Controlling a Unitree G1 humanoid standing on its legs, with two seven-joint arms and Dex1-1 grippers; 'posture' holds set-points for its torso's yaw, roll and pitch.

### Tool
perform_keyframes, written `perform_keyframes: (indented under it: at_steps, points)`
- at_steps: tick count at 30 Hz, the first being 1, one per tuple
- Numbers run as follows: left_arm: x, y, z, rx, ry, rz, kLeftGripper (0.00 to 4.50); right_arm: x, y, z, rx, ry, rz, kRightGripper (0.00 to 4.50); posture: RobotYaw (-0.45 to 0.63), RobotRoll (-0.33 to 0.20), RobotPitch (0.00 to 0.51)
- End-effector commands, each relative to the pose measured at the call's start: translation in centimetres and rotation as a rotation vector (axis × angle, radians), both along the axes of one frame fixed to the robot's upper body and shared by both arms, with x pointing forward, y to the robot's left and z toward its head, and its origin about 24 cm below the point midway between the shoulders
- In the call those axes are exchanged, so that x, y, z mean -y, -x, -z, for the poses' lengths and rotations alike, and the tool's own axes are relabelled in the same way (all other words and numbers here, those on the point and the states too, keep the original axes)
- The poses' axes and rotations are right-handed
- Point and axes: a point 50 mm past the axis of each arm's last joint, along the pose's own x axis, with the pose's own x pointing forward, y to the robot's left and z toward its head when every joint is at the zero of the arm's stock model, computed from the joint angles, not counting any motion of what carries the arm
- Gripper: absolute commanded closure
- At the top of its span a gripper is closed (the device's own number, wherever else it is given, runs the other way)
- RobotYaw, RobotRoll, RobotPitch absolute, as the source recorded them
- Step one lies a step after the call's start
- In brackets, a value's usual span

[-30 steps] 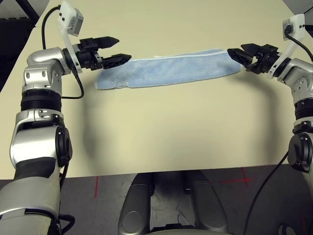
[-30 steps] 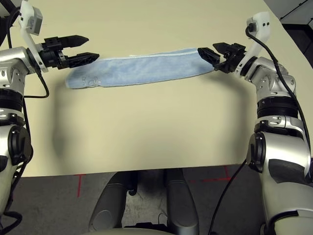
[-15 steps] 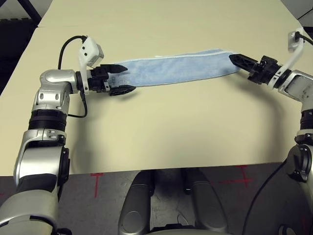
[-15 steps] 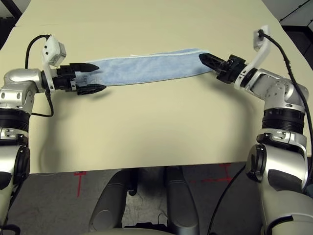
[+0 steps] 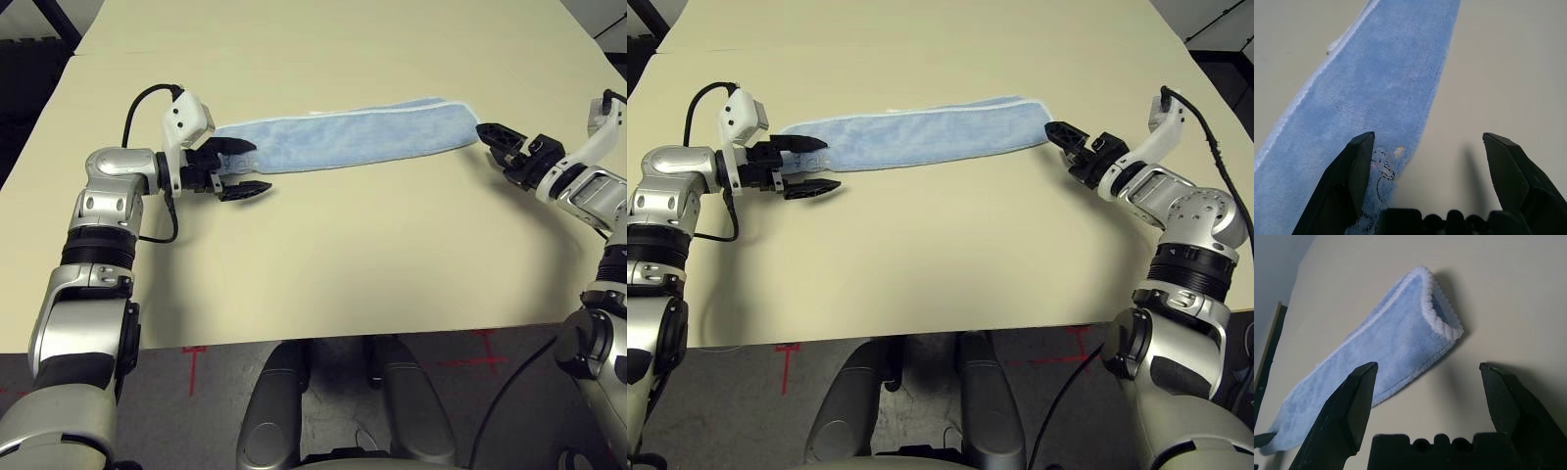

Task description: Fold the towel and set it aside.

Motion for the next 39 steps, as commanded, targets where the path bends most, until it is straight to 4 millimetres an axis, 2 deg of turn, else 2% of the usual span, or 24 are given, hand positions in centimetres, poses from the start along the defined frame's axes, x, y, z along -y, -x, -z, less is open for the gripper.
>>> perform_keyframes:
  at_steps: [1,6,13,22,26,31,34,39]
  points:
    - [0.1,0.5,0.3,-0.006,0.000,0.006,0.02,-0.2,-0.9,1.0,-0.032,-0.024,0.056,0.00,0.03,0.000,0.296]
    - [0.0,0.8,0.2,-0.010,0.000,-0.003,0.02,-1.2,-2.7,0.8,-0.014,-0.057,0.068,0.00,0.04,0.000,0.296]
    - [0.0,1.0,0.2,-0.012,-0.003,-0.010,0.02,-2.0,-3.8,0.8,-0.036,-0.053,0.062,0.00,0.05,0.000,0.296]
    - [0.0,1.1,0.2,-0.017,-0.005,-0.012,0.02,-0.9,-2.4,0.3,-0.063,-0.029,0.051,0.00,0.05,0.000,0.295]
    - [0.1,1.1,0.2,-0.018,-0.004,-0.009,0.02,-0.1,-0.5,-0.6,-0.059,-0.043,0.038,0.00,0.04,0.000,0.296]
    - [0.3,1.0,0.3,-0.024,-0.001,0.000,0.02,0.1,1.4,-0.3,-0.087,-0.052,0.023,0.00,0.02,0.000,0.294]
    - [0.5,0.8,0.3,-0.024,0.000,0.004,0.02,-0.6,1.1,-0.2,-0.089,-0.064,0.029,0.00,0.01,0.000,0.293]
    - [0.7,0.6,0.1,-0.021,0.000,0.009,0.02,-1.8,-0.6,-0.4,-0.056,-0.086,0.035,0.00,0.02,0.000,0.293]
